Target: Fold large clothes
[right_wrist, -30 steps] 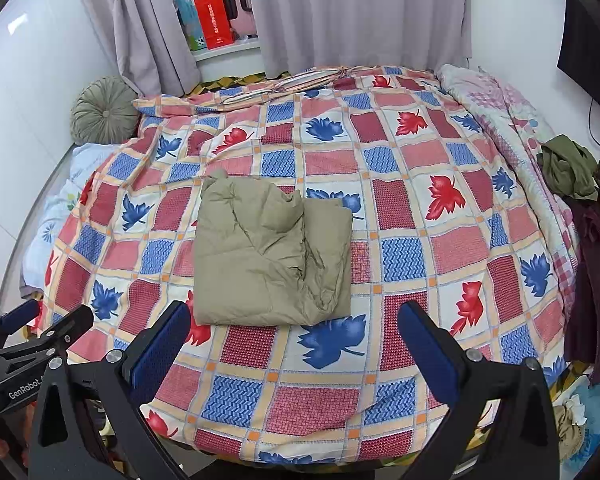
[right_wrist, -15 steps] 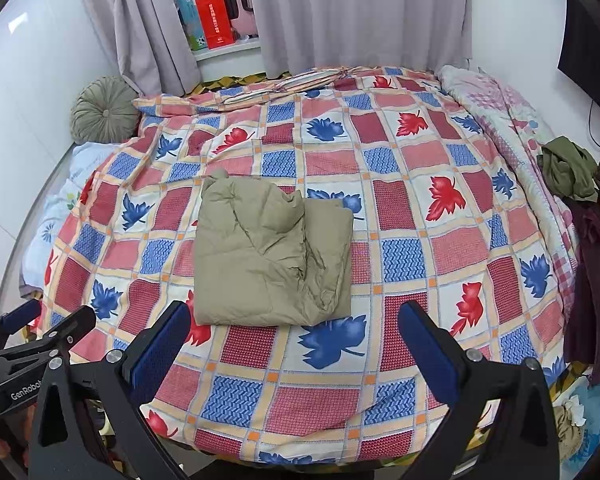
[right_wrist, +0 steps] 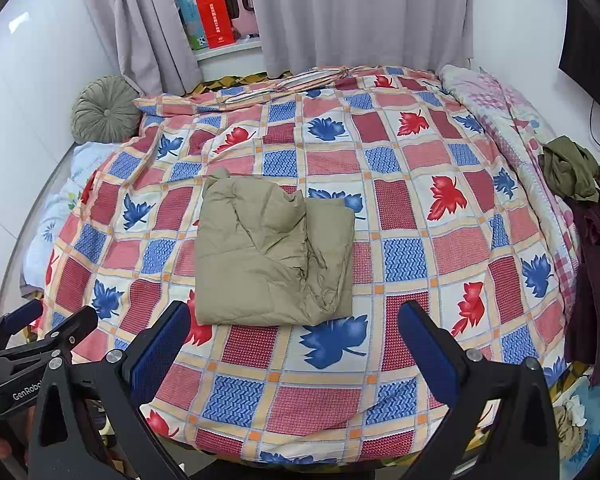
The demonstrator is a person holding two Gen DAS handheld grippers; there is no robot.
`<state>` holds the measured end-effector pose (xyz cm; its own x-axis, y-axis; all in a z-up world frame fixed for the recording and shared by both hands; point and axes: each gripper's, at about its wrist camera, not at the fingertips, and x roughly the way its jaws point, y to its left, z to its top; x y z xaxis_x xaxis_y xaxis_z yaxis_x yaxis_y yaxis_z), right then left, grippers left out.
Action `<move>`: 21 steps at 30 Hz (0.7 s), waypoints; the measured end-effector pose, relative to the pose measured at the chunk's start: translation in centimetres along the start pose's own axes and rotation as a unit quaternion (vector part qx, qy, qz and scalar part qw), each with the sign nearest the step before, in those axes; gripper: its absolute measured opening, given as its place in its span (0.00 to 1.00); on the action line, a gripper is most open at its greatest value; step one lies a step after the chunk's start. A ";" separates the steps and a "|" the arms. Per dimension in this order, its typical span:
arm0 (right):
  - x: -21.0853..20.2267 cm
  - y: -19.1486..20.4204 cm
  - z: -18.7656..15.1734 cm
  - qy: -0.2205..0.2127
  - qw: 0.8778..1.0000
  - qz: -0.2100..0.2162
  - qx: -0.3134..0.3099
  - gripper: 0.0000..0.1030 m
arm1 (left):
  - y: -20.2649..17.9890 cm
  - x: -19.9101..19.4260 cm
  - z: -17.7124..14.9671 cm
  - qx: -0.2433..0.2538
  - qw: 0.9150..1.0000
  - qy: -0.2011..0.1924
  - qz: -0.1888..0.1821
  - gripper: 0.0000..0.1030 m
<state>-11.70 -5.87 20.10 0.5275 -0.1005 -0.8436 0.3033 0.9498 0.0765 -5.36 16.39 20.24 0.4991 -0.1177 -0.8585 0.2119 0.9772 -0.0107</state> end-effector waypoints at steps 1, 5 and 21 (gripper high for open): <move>0.0 0.0 0.0 0.000 1.000 0.001 0.000 1.00 | 0.0 0.0 0.0 0.001 1.000 0.000 0.000 1.00; 0.0 0.1 -0.1 -0.001 1.000 -0.001 0.001 1.00 | 0.0 0.1 0.0 0.001 1.000 0.000 0.000 1.00; -0.1 0.2 -0.2 0.000 1.000 -0.001 0.002 1.00 | 0.0 0.1 0.1 0.001 1.000 0.002 0.000 1.00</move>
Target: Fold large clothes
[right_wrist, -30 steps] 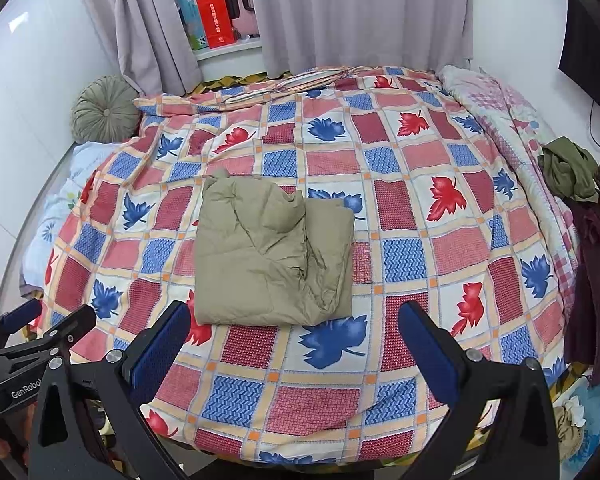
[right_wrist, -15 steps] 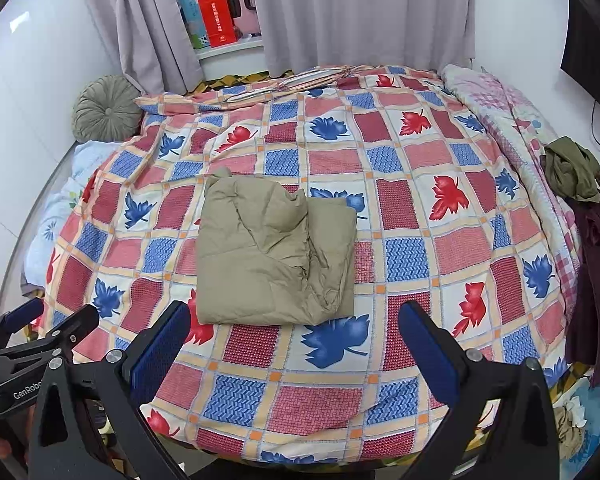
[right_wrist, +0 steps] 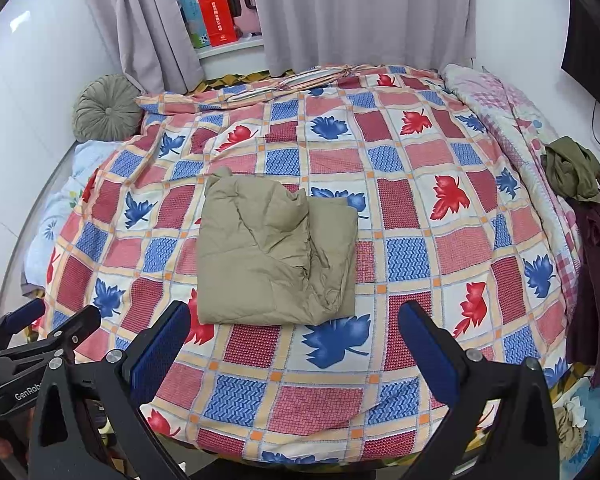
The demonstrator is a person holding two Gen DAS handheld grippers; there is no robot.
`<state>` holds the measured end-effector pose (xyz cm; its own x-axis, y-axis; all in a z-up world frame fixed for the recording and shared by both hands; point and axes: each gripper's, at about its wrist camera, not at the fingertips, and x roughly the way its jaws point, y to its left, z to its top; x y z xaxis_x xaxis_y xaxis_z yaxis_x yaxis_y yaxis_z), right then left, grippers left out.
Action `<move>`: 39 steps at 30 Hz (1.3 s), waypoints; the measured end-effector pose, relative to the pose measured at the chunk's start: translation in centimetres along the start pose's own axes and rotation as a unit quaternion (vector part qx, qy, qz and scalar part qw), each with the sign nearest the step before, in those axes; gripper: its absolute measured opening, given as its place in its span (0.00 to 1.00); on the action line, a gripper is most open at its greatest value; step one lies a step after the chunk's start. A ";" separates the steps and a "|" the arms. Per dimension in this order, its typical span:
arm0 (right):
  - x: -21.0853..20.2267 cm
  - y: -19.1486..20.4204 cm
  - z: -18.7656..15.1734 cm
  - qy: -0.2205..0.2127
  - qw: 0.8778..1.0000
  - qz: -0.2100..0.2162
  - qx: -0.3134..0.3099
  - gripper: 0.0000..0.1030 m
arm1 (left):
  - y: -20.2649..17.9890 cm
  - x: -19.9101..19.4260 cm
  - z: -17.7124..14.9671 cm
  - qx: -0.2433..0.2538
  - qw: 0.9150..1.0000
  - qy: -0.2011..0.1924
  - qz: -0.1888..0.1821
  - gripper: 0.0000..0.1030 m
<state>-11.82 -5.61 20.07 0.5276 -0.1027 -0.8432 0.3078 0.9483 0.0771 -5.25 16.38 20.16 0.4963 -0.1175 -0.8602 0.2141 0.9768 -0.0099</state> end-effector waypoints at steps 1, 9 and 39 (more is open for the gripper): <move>0.0 0.0 0.0 0.000 1.000 0.000 0.000 1.00 | 0.1 0.0 0.0 0.000 1.000 0.000 0.000 1.00; 0.0 0.1 -0.1 0.000 1.000 -0.001 0.000 1.00 | 0.1 0.1 0.1 0.000 1.000 0.000 0.000 1.00; 0.0 0.1 0.0 0.000 1.000 0.000 0.000 1.00 | 0.2 0.2 0.3 0.001 1.000 0.001 -0.001 1.00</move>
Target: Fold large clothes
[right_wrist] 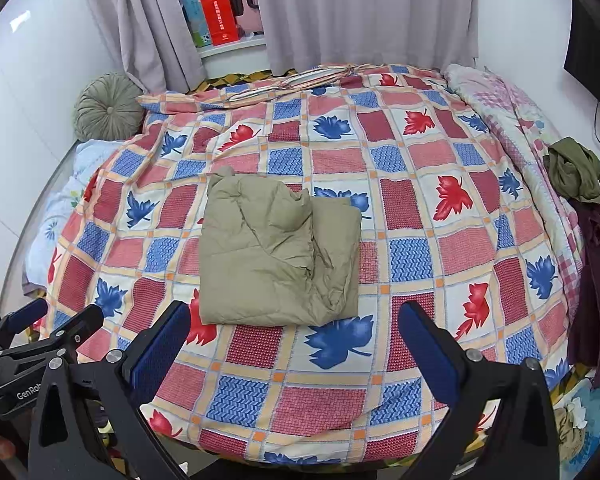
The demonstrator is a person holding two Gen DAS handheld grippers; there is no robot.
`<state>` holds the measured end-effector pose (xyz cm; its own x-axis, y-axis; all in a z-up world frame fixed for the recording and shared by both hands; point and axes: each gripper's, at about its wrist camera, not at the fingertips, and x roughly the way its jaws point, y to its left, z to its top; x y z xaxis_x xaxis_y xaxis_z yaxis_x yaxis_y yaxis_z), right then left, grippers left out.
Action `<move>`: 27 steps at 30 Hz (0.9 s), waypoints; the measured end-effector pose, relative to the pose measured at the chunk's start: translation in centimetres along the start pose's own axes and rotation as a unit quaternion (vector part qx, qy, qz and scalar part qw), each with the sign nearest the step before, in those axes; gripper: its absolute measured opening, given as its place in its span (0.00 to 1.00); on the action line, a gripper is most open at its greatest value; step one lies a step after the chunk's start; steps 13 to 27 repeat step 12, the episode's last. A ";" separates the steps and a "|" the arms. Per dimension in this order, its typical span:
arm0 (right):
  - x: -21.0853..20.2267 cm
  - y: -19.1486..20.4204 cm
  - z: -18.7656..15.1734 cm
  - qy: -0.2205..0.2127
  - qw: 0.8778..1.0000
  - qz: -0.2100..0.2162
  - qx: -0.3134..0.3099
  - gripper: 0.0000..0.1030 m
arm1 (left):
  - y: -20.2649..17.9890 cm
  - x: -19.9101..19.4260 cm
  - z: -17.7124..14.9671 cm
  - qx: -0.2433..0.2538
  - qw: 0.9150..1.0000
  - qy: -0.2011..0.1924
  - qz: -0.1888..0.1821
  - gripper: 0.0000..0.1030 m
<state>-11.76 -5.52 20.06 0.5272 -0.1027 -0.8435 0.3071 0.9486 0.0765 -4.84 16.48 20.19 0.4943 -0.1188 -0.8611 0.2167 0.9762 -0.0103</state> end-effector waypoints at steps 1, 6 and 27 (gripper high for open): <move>0.0 0.0 0.0 0.000 1.000 0.000 0.000 1.00 | 0.0 0.0 0.0 0.000 1.000 0.000 0.000 1.00; 0.0 0.1 -0.1 0.000 1.000 -0.001 0.002 1.00 | 0.1 -0.1 0.0 -0.001 1.000 -0.003 -0.002 1.00; 0.0 0.1 0.0 0.000 1.000 -0.001 0.002 1.00 | -0.6 0.0 -0.2 0.004 1.000 -0.012 -0.005 1.00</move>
